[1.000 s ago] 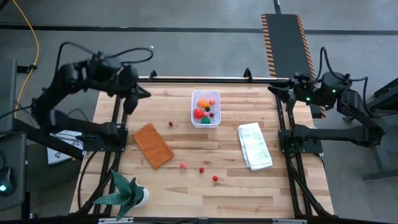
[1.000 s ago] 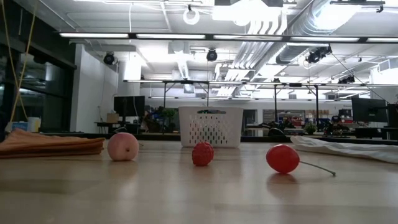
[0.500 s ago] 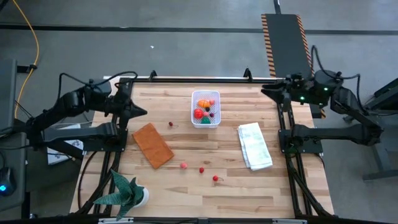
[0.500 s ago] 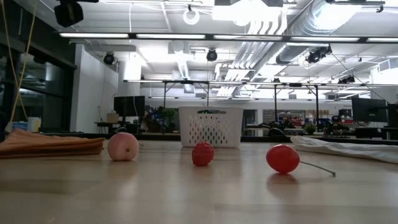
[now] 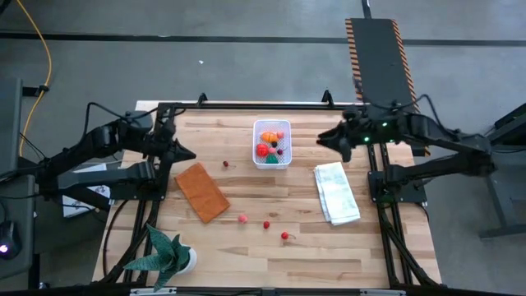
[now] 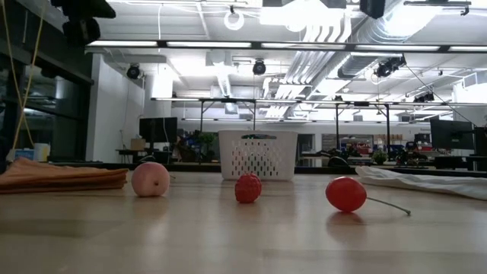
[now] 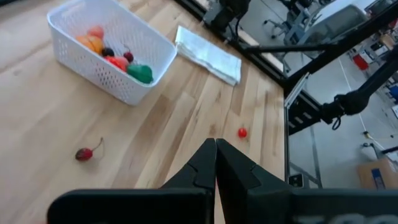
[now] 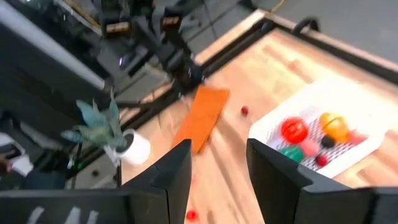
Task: Pick and placing Produce into tupperware
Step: Put the red cherry into the white bin
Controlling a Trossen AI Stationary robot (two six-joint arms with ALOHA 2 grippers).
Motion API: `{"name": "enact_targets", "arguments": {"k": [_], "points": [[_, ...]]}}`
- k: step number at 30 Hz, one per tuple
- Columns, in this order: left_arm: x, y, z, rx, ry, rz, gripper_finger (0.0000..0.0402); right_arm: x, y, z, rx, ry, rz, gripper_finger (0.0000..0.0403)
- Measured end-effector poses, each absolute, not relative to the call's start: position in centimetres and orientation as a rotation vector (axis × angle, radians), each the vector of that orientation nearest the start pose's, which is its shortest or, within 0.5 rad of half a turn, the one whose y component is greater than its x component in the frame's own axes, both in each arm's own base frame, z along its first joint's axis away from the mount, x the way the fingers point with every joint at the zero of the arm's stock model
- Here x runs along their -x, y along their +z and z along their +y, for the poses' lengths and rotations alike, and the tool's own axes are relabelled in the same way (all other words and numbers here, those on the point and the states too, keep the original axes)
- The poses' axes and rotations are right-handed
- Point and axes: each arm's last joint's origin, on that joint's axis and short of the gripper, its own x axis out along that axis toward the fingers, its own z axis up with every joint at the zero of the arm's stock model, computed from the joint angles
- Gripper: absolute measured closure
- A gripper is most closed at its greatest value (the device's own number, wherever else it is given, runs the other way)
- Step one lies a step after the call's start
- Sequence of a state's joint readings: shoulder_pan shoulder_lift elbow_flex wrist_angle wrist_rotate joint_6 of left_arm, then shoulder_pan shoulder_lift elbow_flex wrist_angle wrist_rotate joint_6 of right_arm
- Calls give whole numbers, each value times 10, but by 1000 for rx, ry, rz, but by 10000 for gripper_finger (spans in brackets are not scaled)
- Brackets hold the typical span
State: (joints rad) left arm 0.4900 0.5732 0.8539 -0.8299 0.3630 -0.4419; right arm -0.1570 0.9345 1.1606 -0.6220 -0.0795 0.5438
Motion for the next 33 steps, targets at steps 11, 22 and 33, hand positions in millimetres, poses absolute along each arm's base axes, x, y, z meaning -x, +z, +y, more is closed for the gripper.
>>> {"name": "enact_targets", "arguments": {"k": [11,22,33], "points": [[-94,312,38,651,222,500,401,-209,372,-6,-639,-126,502,259],[-94,312,38,630,216,498,401,-232,355,11,-689,-96,608,259],[-94,312,38,630,215,498,401,-256,330,36,-734,-83,748,259]]}}
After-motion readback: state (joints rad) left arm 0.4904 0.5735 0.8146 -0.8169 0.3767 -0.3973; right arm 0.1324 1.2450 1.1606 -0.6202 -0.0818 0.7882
